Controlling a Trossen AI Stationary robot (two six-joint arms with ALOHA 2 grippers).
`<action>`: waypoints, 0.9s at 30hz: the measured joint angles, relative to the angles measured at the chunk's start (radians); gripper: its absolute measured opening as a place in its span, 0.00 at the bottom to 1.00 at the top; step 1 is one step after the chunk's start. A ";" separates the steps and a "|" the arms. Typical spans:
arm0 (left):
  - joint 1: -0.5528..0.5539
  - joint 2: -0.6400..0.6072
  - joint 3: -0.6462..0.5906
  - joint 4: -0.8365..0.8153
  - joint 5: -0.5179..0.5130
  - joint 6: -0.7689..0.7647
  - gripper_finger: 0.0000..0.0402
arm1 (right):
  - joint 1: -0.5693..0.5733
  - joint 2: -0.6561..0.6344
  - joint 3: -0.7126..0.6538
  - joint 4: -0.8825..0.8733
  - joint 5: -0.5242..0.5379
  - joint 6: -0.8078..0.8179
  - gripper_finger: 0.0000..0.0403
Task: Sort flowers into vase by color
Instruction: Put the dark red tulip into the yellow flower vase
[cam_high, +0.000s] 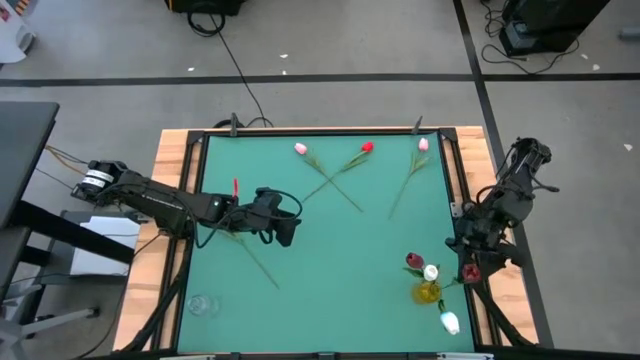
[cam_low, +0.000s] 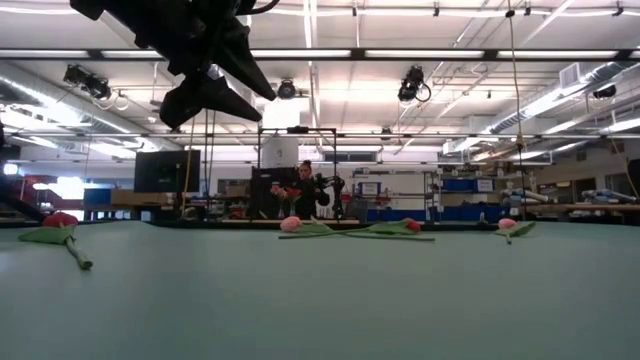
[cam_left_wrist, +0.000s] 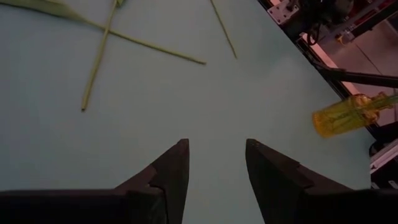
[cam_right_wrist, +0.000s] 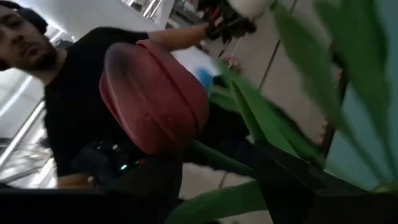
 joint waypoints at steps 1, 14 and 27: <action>0.000 0.000 0.000 -0.003 0.000 0.000 0.40 | 0.000 0.000 0.000 0.003 -0.018 0.022 0.51; 0.000 0.000 0.000 -0.018 0.000 0.002 0.40 | -0.025 0.041 0.000 0.072 0.159 -0.182 0.52; 0.000 0.000 0.000 -0.019 0.001 0.003 0.40 | -0.024 0.078 -0.001 0.353 0.140 -0.425 0.64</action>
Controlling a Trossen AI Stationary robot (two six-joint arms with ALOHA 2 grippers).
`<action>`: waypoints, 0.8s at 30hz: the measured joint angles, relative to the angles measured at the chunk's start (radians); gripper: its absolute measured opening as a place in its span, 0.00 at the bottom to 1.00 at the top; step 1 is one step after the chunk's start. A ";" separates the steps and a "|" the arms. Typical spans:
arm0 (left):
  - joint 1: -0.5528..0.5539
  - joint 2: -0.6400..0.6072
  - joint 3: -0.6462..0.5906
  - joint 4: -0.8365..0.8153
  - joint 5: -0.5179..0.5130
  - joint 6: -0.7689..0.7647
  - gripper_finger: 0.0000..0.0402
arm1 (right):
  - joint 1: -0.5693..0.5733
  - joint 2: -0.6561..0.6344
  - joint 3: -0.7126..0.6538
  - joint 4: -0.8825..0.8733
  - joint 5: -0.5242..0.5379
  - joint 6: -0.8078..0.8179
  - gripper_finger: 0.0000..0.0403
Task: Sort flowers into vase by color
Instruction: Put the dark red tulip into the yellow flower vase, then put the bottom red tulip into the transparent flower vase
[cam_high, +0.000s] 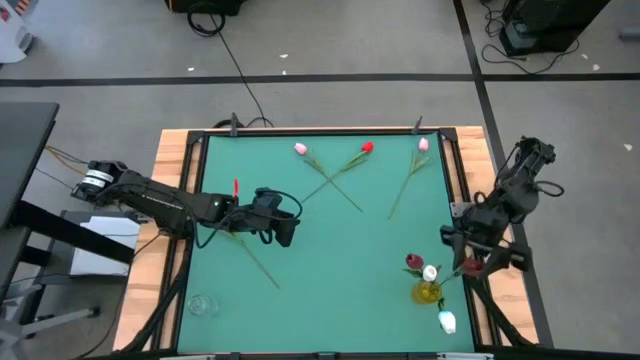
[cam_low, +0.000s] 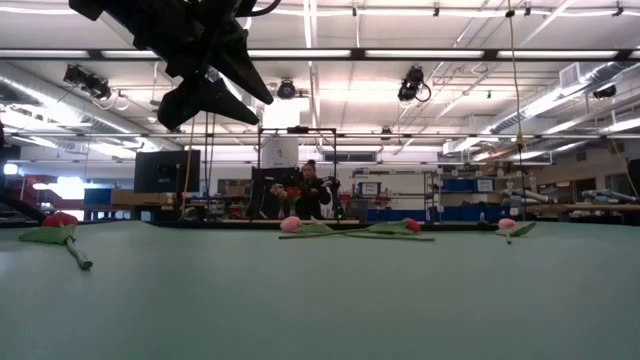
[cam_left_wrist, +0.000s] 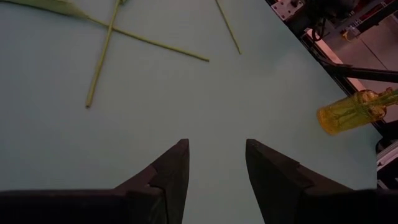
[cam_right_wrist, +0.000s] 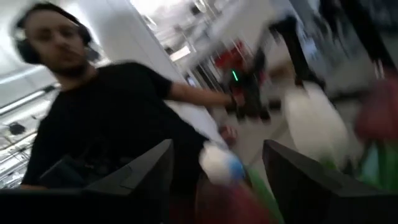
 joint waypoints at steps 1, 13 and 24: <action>0.000 0.000 0.000 0.000 0.005 0.000 0.40 | 0.000 0.000 0.000 0.025 0.010 -0.026 0.65; 0.003 0.000 0.000 -0.002 0.005 0.015 0.40 | -0.020 0.000 0.000 0.340 0.410 -0.417 0.69; 0.035 0.000 0.000 -0.189 -0.006 -0.271 0.40 | -0.159 0.036 0.000 0.448 0.767 -0.579 0.63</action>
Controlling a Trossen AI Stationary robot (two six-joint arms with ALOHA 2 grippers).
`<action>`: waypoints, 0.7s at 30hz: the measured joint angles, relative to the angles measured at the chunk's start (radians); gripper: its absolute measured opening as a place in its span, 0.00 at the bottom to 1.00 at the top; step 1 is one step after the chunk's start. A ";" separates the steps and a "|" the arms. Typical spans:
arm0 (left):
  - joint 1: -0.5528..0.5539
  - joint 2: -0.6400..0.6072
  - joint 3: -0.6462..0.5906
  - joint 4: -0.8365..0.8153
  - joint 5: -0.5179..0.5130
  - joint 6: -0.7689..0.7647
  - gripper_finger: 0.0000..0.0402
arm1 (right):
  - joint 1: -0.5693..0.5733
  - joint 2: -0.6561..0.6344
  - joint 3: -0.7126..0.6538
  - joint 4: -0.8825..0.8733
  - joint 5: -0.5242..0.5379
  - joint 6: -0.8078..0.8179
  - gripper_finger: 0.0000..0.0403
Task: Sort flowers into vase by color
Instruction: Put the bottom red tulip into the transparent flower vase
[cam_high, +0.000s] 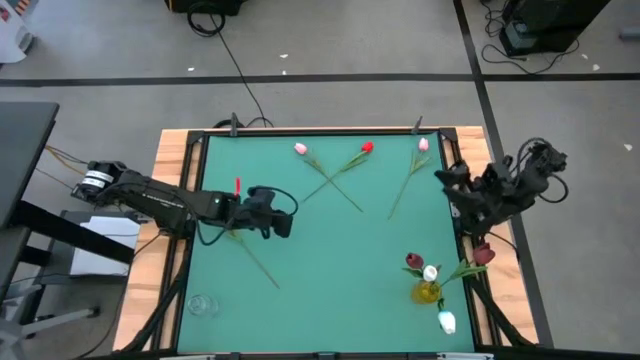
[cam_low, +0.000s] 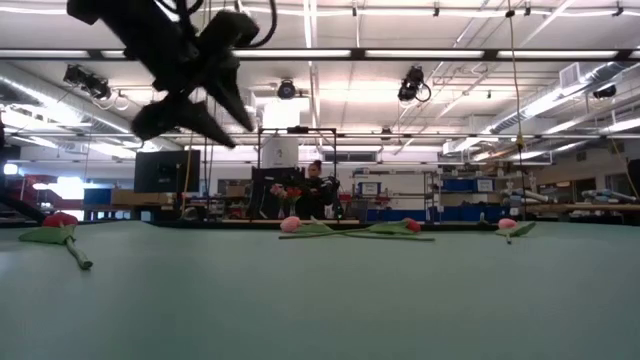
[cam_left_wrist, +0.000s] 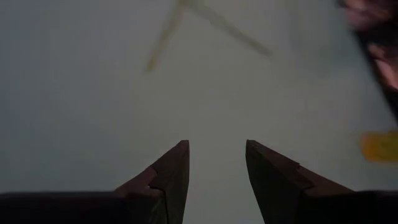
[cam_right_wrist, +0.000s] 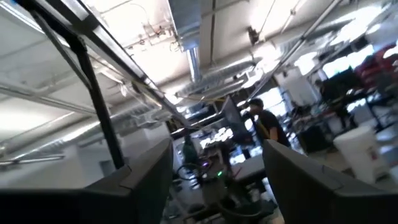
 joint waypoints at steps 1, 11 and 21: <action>-0.005 0.000 0.000 -0.051 -0.001 -0.089 0.40 | -0.012 0.013 0.000 -0.017 -0.013 0.038 0.63; -0.219 0.019 -0.003 -0.398 0.013 -0.869 0.40 | -0.171 0.252 0.000 -0.089 -0.150 0.397 0.63; -0.201 0.053 -0.004 -0.639 0.126 -0.891 0.40 | -0.370 0.438 0.085 -0.180 -0.491 0.552 0.63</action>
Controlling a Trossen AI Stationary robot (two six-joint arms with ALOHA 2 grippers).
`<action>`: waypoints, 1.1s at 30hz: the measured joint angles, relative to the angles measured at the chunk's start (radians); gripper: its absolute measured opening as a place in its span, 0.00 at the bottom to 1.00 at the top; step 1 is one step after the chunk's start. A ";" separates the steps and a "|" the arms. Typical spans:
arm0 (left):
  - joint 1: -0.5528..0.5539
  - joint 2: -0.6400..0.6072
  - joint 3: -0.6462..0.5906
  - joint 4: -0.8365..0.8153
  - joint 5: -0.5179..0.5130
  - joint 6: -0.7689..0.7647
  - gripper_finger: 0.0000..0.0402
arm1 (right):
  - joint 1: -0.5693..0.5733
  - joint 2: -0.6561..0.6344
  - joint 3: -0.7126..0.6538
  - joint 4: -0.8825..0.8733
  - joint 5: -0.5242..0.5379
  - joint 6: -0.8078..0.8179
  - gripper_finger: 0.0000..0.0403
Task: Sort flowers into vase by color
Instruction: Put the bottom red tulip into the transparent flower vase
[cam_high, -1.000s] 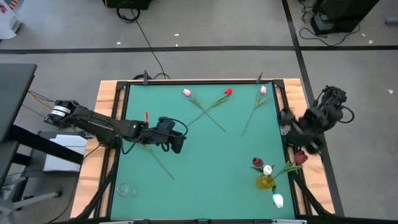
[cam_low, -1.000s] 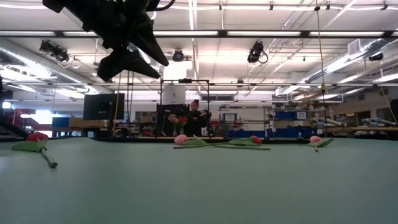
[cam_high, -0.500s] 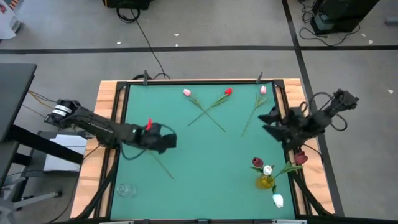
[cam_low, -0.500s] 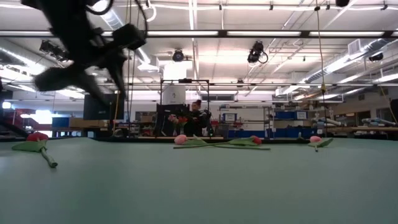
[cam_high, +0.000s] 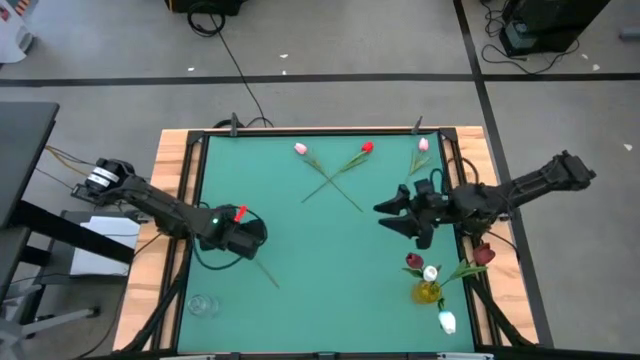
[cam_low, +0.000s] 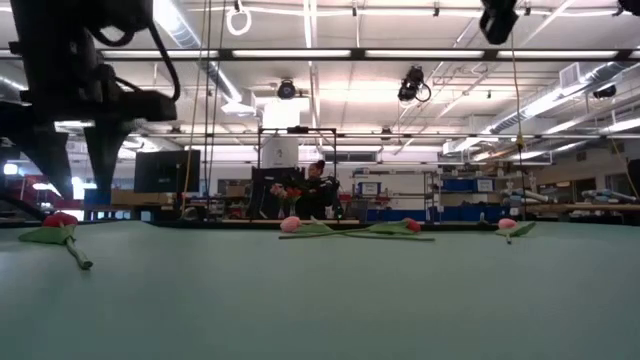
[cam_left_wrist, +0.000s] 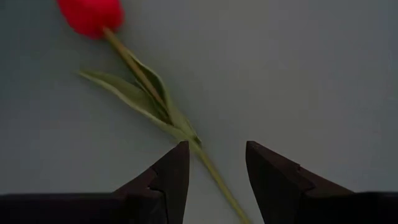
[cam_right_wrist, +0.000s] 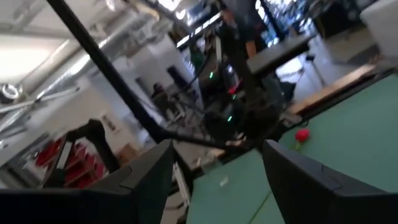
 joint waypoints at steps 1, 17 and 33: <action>0.012 0.006 0.000 -0.018 0.000 0.000 0.40 | -0.014 0.014 0.014 -0.013 -0.028 0.007 0.63; 0.126 0.015 -0.167 0.145 0.137 -0.015 0.40 | -0.091 0.064 0.068 -0.080 -0.178 0.036 0.63; 0.146 0.013 -0.181 0.163 0.123 0.080 0.04 | -0.191 0.061 0.068 -0.098 -0.247 0.026 0.63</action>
